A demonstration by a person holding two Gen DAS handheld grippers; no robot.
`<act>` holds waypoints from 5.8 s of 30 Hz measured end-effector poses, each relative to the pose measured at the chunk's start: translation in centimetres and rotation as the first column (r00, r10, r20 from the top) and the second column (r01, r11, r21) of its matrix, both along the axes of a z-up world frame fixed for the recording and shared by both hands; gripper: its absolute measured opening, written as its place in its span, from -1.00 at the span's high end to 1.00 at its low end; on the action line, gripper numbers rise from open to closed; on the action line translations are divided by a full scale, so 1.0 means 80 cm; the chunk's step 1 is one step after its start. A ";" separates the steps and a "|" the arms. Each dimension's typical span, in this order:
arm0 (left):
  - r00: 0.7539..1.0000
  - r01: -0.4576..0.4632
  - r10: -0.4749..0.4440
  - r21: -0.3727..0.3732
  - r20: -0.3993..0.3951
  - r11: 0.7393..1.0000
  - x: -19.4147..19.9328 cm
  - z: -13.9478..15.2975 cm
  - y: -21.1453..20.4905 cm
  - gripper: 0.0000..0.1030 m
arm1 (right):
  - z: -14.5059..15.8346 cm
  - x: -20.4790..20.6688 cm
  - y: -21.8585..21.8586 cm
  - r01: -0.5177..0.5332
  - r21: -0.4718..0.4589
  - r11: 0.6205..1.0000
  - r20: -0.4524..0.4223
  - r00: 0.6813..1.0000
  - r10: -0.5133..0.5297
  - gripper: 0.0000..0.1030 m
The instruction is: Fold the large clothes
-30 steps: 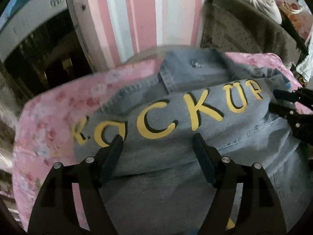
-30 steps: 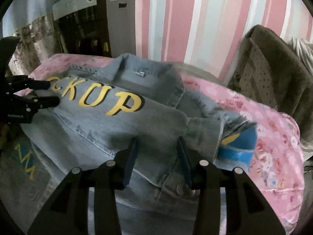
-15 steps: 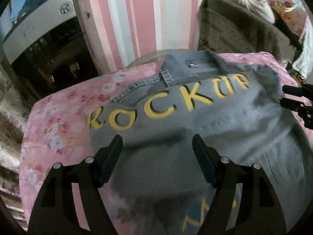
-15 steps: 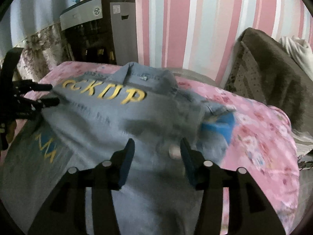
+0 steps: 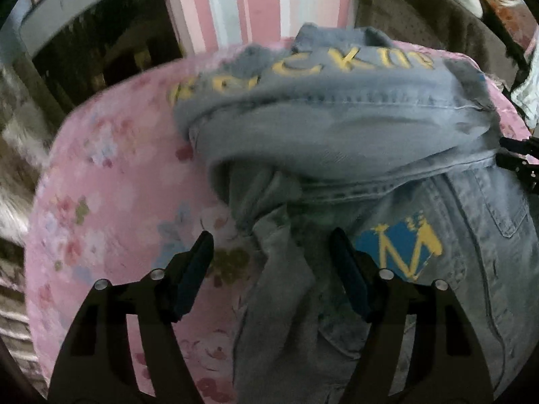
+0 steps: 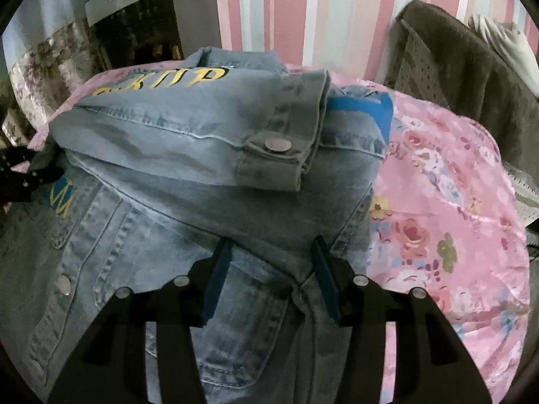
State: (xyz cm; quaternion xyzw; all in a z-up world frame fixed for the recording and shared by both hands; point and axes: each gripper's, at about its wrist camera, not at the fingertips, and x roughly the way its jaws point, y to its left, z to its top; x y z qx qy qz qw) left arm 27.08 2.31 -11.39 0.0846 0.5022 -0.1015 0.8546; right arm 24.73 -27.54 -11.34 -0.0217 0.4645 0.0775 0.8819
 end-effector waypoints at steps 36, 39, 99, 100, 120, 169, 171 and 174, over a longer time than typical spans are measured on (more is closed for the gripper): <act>0.946 -0.071 0.100 -0.103 0.308 0.992 -0.221 0.073 -0.003 -0.94 | 0.062 -0.248 0.003 0.280 0.100 0.955 0.312 0.903 -0.297 -0.95; 0.948 -0.069 0.098 -0.104 0.304 0.992 -0.231 0.070 -0.007 -0.94 | 0.061 -0.263 0.004 0.301 0.113 0.947 0.337 0.885 -0.321 -0.95; 0.988 -0.077 0.093 -0.127 0.126 0.989 -0.323 0.006 0.039 0.51 | -0.016 -0.355 -0.025 0.306 0.192 0.932 0.086 0.941 -0.327 0.08; 0.988 -0.076 0.092 -0.124 0.127 0.989 -0.323 0.006 0.039 0.51 | -0.016 -0.356 -0.022 0.287 0.207 0.935 0.077 0.948 -0.308 0.08; 0.960 -0.010 0.044 -0.124 0.276 0.992 -0.262 0.083 0.024 0.76 | 0.075 -0.291 -0.012 0.123 0.283 0.951 0.262 0.944 -0.200 0.80; 0.942 -0.019 0.022 -0.012 0.336 1.000 0.065 0.140 -0.007 -0.94 | 0.128 -0.013 -0.098 0.141 0.187 0.972 0.286 0.939 -0.192 -0.15; 0.939 -0.043 0.052 -0.036 0.340 0.998 0.052 0.142 0.017 -0.94 | 0.116 -0.019 -0.102 0.152 0.176 0.973 0.278 0.940 -0.197 -0.15; 0.939 -0.065 0.080 -0.057 0.334 0.996 0.034 0.135 0.044 -0.94 | 0.096 -0.023 -0.106 0.174 0.169 0.970 0.249 0.945 -0.213 -0.15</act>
